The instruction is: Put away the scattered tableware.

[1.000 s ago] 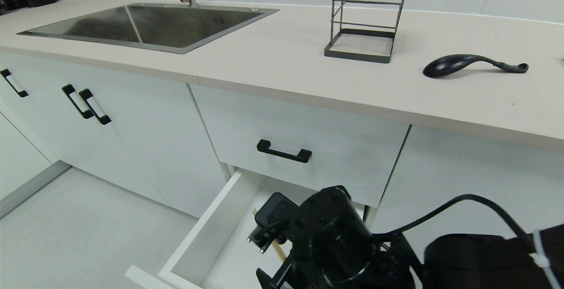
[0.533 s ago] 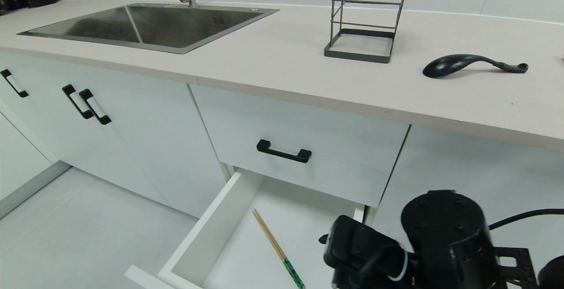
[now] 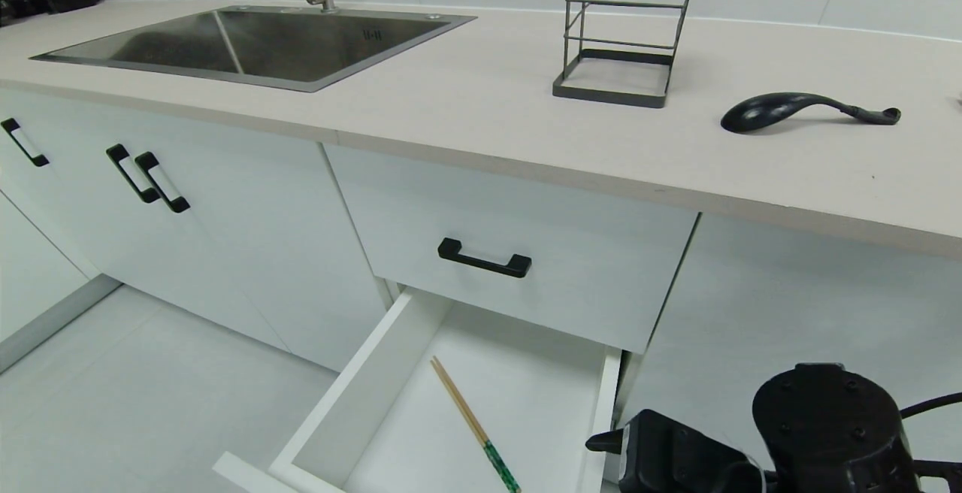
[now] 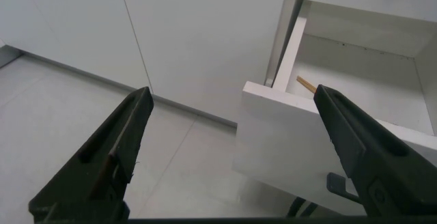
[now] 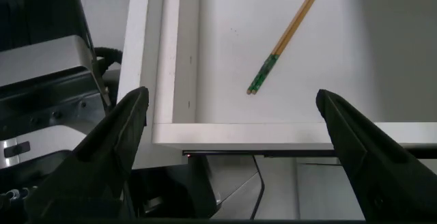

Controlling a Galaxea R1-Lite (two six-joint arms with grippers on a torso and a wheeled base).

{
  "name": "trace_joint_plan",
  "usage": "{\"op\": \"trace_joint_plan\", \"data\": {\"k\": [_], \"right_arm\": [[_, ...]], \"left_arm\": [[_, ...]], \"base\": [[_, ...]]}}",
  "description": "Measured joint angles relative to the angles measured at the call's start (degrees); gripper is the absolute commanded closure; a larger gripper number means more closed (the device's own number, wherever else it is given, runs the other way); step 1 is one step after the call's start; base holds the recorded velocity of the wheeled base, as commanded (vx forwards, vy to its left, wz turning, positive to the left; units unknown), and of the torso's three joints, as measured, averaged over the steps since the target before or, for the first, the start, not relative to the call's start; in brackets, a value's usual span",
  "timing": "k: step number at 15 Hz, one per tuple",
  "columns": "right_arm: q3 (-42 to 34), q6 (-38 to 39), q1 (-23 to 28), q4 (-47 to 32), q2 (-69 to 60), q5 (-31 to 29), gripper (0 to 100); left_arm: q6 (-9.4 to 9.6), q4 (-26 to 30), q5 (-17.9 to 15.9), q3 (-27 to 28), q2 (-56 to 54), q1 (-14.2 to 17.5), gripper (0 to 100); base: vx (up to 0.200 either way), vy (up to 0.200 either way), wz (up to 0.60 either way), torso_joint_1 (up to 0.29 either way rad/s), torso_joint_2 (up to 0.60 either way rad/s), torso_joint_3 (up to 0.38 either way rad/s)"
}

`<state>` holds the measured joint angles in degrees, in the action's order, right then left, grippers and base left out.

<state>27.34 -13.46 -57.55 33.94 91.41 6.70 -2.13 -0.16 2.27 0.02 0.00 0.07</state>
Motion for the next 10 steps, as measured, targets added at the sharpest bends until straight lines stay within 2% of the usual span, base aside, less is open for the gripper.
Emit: {"op": "trace_joint_plan", "data": {"k": [10], "right_arm": [[0.6,-1.04,-1.6,6.57,6.44,0.05,0]], "left_arm": [[0.02,0.02,0.0,-0.02,0.0,0.0,0]], "base": [[0.0,0.0,0.0,0.0,0.0,0.0]]}}
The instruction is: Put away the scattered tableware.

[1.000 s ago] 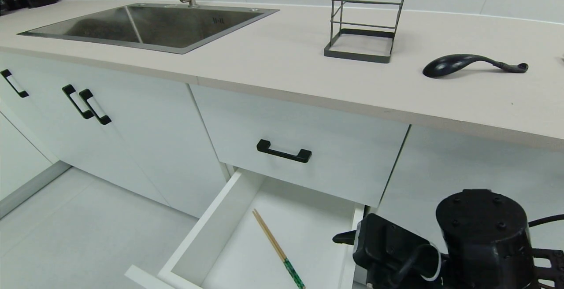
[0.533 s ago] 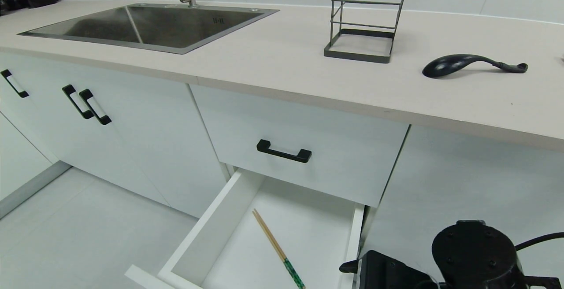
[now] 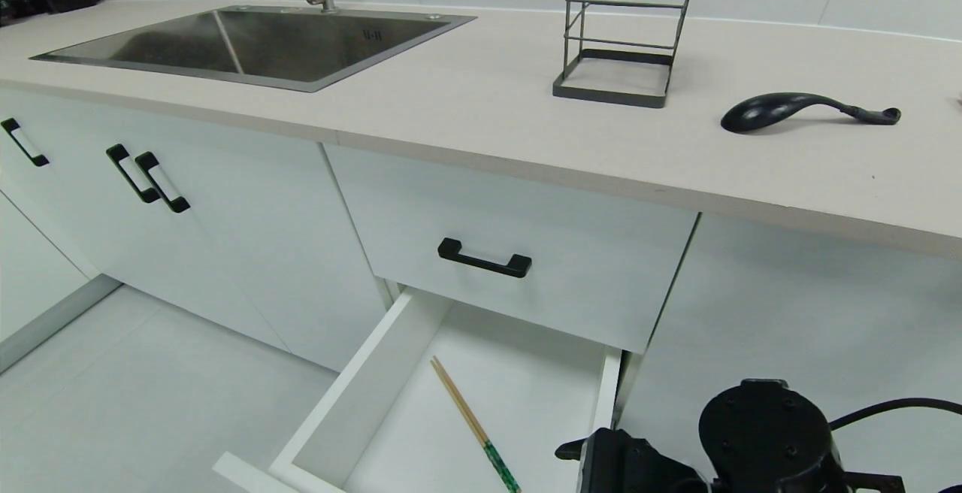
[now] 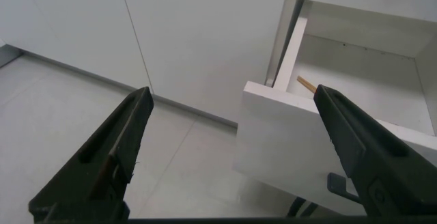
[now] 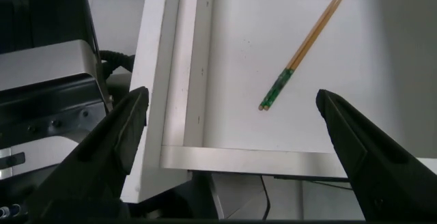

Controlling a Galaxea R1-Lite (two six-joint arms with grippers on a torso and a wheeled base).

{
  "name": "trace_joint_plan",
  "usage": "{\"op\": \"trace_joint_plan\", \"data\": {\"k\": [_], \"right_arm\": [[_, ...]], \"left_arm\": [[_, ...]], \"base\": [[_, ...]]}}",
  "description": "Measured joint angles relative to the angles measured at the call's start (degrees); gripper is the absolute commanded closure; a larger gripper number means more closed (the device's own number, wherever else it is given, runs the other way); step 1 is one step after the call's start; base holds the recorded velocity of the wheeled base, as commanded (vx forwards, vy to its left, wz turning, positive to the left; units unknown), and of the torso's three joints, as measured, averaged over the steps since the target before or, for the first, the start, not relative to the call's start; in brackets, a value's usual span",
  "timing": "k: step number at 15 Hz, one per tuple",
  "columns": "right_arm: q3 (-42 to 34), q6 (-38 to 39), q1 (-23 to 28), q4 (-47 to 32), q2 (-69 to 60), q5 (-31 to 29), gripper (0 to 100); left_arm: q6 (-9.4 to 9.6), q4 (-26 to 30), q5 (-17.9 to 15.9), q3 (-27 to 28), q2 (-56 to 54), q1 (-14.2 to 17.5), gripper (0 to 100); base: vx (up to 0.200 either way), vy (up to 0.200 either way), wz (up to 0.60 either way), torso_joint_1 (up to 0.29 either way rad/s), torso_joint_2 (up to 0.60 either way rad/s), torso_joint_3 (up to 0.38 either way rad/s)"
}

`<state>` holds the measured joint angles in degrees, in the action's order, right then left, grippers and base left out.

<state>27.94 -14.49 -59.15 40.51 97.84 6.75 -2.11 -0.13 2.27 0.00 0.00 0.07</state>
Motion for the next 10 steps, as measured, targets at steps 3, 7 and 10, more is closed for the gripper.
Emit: {"op": "trace_joint_plan", "data": {"k": [3,7,10], "right_arm": [[0.45,-0.41,0.0,0.09,0.61,0.02,0],[1.88,-0.45,-0.35,0.0,1.08,0.0,0],[2.04,-0.44,-0.74,-0.02,1.38,-0.05,0]], "left_arm": [[0.01,-0.02,-0.02,0.0,0.0,0.0,0],[0.01,-0.05,0.0,0.02,0.0,0.0,0],[0.0,0.02,0.0,0.02,0.0,0.0,0]], "base": [[0.0,0.0,0.0,0.0,0.0,0.0],[0.0,0.0,0.0,0.068,-0.07,-0.013],[0.0,0.0,0.0,0.237,-0.07,-0.129]]}}
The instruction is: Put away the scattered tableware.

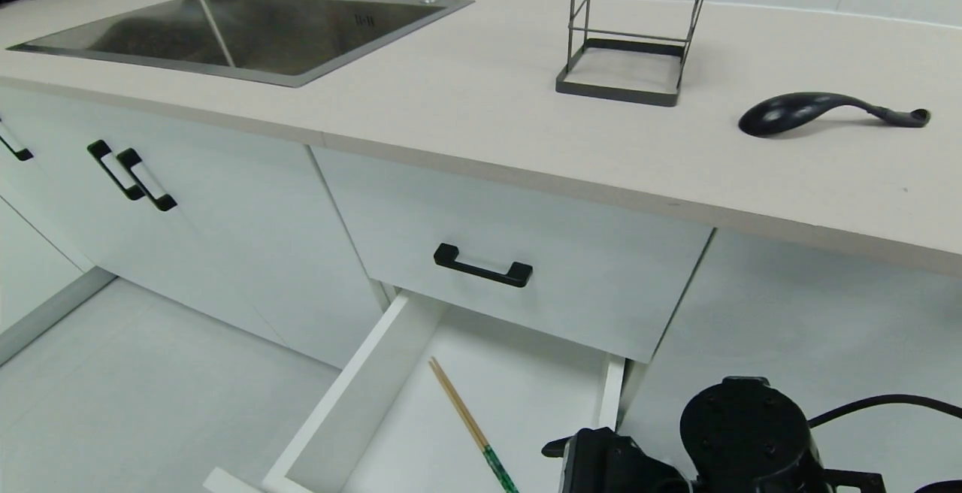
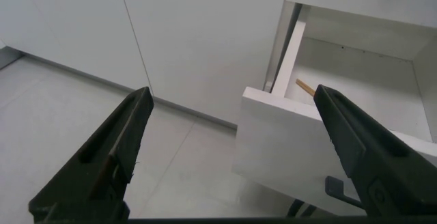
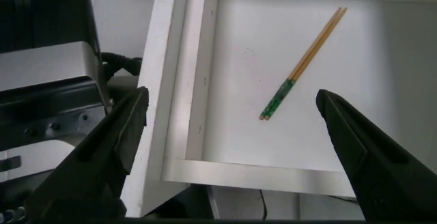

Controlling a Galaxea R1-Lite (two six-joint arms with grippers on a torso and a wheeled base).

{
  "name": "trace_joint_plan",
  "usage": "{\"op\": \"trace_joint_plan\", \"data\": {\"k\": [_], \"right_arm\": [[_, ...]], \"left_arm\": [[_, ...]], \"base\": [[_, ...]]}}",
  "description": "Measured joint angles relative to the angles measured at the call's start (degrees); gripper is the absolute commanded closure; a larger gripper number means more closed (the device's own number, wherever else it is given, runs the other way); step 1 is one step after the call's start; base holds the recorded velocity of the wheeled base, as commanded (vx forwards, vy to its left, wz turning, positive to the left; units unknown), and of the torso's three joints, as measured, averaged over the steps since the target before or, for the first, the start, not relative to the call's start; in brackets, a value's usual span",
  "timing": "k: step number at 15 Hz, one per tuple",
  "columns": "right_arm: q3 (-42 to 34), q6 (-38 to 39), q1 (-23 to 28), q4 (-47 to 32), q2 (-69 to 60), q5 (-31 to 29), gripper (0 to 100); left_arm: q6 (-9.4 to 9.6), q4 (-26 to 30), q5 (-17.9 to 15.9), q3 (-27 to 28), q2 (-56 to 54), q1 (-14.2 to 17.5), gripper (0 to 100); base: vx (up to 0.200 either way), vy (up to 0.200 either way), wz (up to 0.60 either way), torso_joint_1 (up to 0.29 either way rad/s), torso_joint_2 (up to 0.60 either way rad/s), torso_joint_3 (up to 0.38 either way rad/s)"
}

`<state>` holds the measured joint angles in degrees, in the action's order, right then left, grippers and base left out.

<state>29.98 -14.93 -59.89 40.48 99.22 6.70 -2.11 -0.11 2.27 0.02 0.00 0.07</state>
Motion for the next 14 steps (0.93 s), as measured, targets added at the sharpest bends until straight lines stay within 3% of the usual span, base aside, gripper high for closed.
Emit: {"op": "trace_joint_plan", "data": {"k": [8,11,14], "right_arm": [[0.0,0.02,-0.57,0.07,0.1,0.05,0],[0.1,0.0,-0.72,0.13,0.1,0.05,0],[0.73,0.05,-0.91,0.16,0.1,-0.01,0]], "left_arm": [[0.0,-0.11,-0.02,-0.02,0.0,0.0,0],[0.0,-0.1,0.0,-0.02,0.0,0.0,0],[0.0,-0.05,0.0,-0.02,0.0,-0.05,0]], "base": [[0.0,0.0,0.0,0.221,-0.54,-0.209],[0.0,0.0,0.0,0.108,-0.47,-0.217],[0.0,0.0,0.0,0.354,-0.49,-0.232]]}}
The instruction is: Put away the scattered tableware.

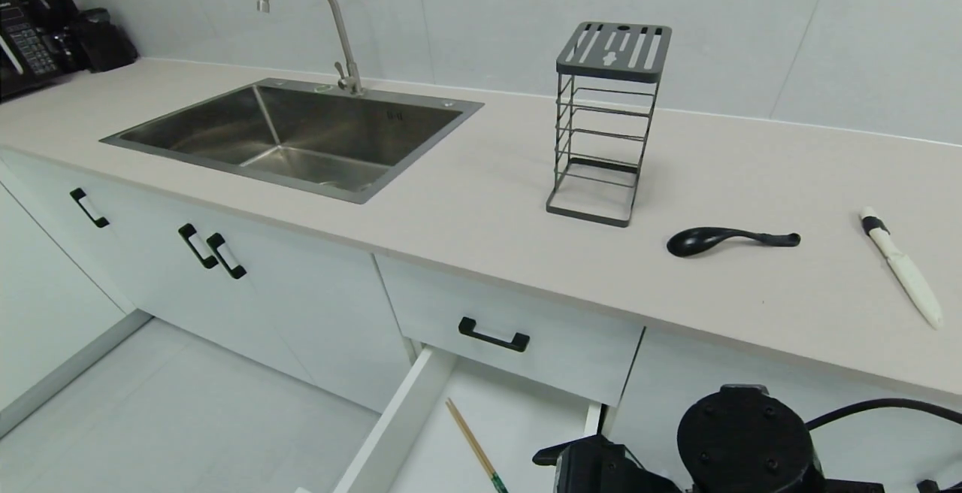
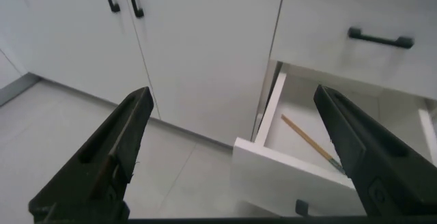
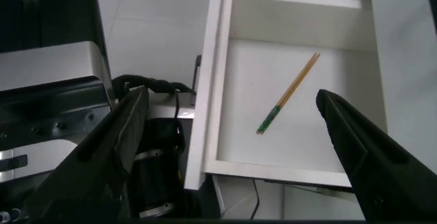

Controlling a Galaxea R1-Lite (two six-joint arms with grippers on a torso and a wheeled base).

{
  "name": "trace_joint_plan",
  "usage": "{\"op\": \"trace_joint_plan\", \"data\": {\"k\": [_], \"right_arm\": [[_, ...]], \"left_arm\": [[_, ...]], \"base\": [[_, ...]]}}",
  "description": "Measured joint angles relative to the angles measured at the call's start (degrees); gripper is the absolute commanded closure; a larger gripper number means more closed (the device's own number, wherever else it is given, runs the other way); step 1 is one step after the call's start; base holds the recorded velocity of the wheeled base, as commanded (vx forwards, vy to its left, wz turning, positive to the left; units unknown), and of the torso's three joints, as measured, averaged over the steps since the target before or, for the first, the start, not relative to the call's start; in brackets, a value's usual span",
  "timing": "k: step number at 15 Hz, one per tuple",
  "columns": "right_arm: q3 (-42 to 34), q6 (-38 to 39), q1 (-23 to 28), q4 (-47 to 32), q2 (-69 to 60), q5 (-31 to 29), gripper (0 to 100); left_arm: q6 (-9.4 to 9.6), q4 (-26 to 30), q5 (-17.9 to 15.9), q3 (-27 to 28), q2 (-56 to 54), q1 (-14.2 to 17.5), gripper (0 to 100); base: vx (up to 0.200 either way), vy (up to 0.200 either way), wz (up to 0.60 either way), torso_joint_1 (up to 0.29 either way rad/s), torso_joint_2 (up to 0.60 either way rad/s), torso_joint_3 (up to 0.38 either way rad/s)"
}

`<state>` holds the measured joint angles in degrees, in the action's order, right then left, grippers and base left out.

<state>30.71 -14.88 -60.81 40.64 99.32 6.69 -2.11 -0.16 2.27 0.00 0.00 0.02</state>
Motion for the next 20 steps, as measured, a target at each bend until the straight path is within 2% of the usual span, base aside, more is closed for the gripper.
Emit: {"op": "trace_joint_plan", "data": {"k": [8,14,20], "right_arm": [[2.89,0.88,0.52,-1.45,0.57,0.26,0],[5.95,2.51,4.11,-1.97,1.9,0.52,0],[4.16,6.3,8.83,-1.78,2.17,-0.24,0]], "left_arm": [[0.0,0.02,0.0,0.0,0.0,0.02,0],[0.01,-0.05,0.0,0.0,0.0,0.07,0],[0.0,0.0,0.0,0.0,0.0,0.02,0]], "base": [[0.0,0.0,0.0,0.3,-0.52,-0.248],[0.0,0.0,0.0,0.295,-0.57,-0.273],[0.0,0.0,0.0,0.055,-0.11,-0.052]]}}
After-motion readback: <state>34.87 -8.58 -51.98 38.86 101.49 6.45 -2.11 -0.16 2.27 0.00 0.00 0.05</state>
